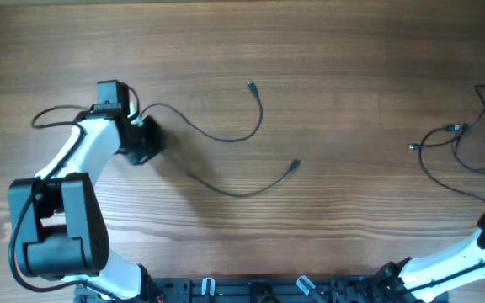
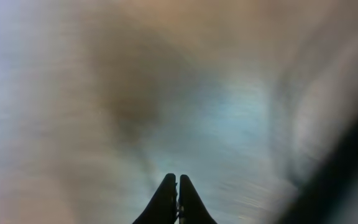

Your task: Untangle cables

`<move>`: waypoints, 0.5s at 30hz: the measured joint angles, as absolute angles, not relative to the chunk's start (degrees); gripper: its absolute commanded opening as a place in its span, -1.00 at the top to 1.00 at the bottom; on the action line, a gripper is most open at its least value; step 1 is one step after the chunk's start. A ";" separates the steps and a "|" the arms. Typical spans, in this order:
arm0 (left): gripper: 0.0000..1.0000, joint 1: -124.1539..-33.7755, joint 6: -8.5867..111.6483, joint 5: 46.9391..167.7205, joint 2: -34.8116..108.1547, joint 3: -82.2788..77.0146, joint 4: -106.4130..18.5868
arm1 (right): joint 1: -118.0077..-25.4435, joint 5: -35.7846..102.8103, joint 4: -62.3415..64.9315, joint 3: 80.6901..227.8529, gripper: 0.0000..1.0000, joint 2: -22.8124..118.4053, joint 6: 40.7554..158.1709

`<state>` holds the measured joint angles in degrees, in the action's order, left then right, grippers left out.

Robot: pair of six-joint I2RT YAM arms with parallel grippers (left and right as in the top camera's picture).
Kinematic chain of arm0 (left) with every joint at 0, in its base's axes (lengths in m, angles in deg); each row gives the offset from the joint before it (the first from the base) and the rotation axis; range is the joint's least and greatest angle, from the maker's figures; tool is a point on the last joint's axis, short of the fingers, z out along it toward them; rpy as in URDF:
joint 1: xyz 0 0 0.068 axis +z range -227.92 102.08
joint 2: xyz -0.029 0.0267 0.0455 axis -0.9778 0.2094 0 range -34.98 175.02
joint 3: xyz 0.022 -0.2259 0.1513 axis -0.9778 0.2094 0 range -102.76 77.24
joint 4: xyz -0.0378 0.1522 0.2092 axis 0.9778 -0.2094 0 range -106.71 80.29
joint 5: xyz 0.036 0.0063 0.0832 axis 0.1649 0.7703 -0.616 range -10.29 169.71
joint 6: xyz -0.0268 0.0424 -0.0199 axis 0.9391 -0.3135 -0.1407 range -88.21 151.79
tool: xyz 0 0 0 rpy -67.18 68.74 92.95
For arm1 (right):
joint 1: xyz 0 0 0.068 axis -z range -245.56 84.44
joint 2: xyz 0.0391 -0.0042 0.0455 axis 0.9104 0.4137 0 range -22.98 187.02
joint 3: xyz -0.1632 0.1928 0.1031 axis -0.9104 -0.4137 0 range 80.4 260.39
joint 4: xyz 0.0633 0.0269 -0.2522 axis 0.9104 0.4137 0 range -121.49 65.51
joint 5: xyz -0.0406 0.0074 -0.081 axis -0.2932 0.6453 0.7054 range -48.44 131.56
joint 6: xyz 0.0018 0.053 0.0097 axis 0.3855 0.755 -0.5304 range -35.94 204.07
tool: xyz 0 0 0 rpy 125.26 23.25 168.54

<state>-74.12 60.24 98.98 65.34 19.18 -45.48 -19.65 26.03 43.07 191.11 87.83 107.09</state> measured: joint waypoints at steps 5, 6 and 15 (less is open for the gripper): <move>0.92 -82.89 57.03 113.34 65.34 19.16 -35.55 | -27.17 24.85 43.07 191.11 -0.99 87.83 103.44; 0.85 -85.42 55.98 115.66 65.34 19.16 -34.35 | -29.66 24.78 43.03 191.11 -0.99 87.83 102.50; -0.36 -102.06 48.22 114.63 65.34 19.16 -33.76 | -46.84 24.61 44.10 191.11 -0.99 87.83 96.18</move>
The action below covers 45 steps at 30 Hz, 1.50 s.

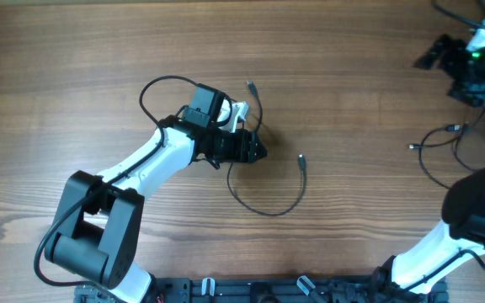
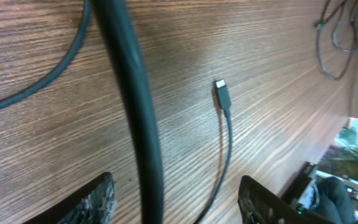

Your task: Untangle cables

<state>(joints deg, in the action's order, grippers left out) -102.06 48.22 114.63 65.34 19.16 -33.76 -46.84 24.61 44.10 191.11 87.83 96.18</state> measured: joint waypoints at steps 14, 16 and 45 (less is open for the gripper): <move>-0.14 -102.14 47.52 107.48 65.34 19.16 -38.35 | -70.47 24.43 48.08 191.11 -1.00 87.83 88.25; -0.15 -102.14 47.48 104.69 65.34 19.16 -40.36 | -72.46 24.41 47.47 191.11 -0.99 87.83 88.27; -0.40 -92.72 58.51 83.46 65.34 19.18 -46.83 | -92.04 23.97 37.00 191.11 -0.99 97.95 101.41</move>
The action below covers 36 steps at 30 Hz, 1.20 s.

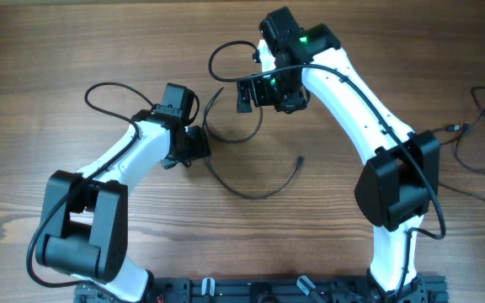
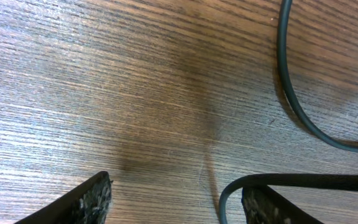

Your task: Untangle cables

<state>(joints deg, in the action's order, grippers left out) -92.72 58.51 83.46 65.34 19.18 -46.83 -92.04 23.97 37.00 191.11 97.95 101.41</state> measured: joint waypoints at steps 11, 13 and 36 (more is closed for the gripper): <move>-0.68 -92.72 57.40 84.25 65.18 19.18 -46.37 | -92.00 23.97 35.77 191.11 -1.00 97.95 105.34; -0.72 -92.72 56.35 84.23 63.70 19.18 -46.37 | -92.00 23.97 35.07 191.09 -0.99 97.95 106.79; -0.86 -76.35 55.50 84.03 49.69 19.18 -50.07 | -97.24 21.87 30.64 191.09 -0.96 100.00 111.07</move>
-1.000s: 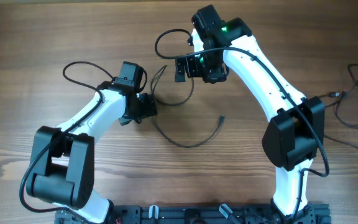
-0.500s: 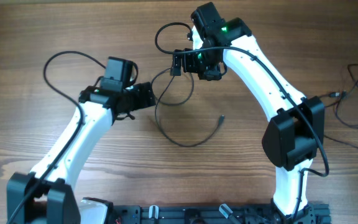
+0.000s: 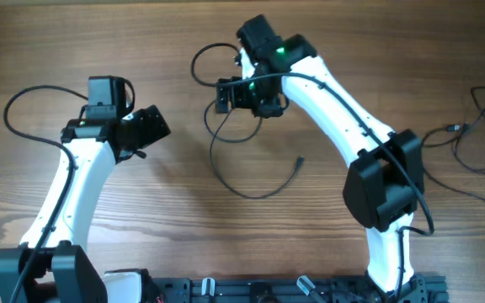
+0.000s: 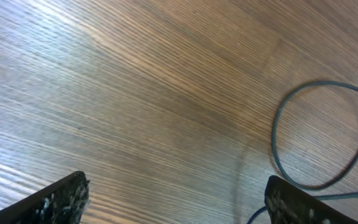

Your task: Untangle cables

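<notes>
A thin dark cable curves over the middle of the wooden table, its free plug pointing right. Its upper end rises into my right gripper, which looks shut on it above the table's centre. The left gripper hovers to the left of the cable and apart from it. In the left wrist view that gripper is open, its fingers wide apart over bare wood. A loop of the cable shows at the right of that view.
A second bunch of thin dark cables lies at the table's right edge. The arms' own supply cables loop beside each wrist. The arm bases stand along the near edge.
My left gripper has drawn back to the left, away from the cable it stood beside. The right gripper has shifted a little left with the cable's upper end, and the cable's left bend followed.
First the left gripper was shut at the left end of the stretched cable, the right arm off at the right. Then it stood open over the cable's middle. Later it was open beside the cable while the right gripper sat at the upper end, which it now holds.
</notes>
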`<move>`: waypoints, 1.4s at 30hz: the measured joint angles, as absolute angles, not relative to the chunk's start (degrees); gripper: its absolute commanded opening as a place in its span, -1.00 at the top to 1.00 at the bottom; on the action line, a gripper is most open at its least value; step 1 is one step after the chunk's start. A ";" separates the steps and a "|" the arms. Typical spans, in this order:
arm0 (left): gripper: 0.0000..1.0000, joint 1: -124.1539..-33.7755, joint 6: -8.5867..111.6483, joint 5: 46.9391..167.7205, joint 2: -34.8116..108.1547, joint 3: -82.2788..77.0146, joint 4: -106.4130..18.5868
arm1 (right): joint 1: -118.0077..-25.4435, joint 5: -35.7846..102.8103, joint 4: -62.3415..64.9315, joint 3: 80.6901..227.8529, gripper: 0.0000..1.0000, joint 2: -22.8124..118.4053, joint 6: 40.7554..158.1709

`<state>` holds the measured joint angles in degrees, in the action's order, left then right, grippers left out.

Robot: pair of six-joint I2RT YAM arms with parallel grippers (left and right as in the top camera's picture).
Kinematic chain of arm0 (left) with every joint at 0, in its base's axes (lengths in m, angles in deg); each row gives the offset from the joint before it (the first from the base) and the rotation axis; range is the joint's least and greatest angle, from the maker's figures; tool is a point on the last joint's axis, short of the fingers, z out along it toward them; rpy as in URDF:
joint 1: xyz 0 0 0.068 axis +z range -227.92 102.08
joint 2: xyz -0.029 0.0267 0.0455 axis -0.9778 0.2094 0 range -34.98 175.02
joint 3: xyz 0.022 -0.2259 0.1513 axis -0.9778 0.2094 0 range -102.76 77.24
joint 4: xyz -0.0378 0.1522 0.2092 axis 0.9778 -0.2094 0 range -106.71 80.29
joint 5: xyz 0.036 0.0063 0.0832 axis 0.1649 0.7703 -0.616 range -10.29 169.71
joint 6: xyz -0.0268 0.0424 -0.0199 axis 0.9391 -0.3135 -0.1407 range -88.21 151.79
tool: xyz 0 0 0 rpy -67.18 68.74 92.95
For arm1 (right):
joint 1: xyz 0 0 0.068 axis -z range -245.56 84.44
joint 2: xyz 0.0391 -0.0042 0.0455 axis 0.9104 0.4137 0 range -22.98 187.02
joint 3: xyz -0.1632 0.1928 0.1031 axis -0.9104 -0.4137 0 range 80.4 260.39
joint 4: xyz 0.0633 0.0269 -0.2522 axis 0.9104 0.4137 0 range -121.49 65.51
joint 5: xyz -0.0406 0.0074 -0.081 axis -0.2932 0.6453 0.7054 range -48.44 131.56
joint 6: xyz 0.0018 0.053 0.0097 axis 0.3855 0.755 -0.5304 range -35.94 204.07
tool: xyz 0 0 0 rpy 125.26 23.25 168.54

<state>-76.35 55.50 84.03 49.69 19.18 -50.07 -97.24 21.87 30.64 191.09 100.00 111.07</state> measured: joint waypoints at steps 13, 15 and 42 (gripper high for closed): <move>-0.81 -75.48 55.72 84.03 49.69 19.18 -51.92 | -102.95 27.88 27.18 191.02 0.74 107.54 113.65; -0.80 -75.48 55.72 84.05 49.69 19.18 -52.32 | -102.97 28.98 27.12 190.96 0.91 107.85 113.95; -0.77 -75.48 56.79 84.05 49.69 21.52 -51.03 | -52.83 57.63 19.38 193.01 0.91 61.56 97.17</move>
<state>-75.48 56.79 84.05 49.69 21.52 -51.03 -52.83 57.63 19.38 193.01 61.56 97.17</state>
